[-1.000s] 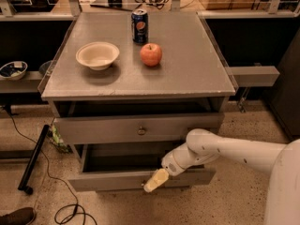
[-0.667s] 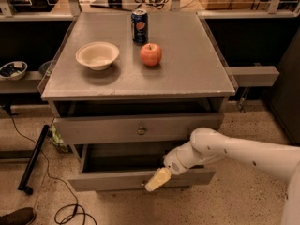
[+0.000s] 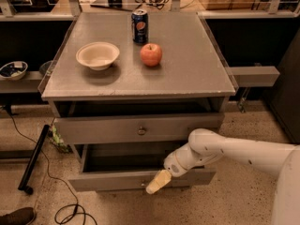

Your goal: Open middle drawer

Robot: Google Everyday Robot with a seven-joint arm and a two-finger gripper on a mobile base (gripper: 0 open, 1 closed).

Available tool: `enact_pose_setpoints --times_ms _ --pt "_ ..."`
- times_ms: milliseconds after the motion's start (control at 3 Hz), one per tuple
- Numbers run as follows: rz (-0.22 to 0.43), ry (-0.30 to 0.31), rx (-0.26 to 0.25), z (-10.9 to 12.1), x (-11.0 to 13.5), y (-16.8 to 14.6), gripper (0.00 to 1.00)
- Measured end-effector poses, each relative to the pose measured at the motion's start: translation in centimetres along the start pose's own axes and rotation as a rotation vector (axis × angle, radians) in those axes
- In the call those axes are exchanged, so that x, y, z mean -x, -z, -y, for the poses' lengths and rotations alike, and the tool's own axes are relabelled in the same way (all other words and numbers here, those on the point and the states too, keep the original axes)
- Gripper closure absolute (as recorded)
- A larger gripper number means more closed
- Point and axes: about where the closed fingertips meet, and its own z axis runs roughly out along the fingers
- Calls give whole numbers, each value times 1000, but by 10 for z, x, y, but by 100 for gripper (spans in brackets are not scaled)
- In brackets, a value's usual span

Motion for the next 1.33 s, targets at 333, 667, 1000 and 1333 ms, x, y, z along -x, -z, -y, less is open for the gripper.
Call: enact_pose_setpoints --times_ms 333,667,1000,1333 --pt "-32 -31 18 3 -15 -5 0" --pt "-32 -30 18 3 -15 -5 0" --pt "-1 -2 37 -21 1 20 0" --pt "-2 -2 38 -21 1 20 0"
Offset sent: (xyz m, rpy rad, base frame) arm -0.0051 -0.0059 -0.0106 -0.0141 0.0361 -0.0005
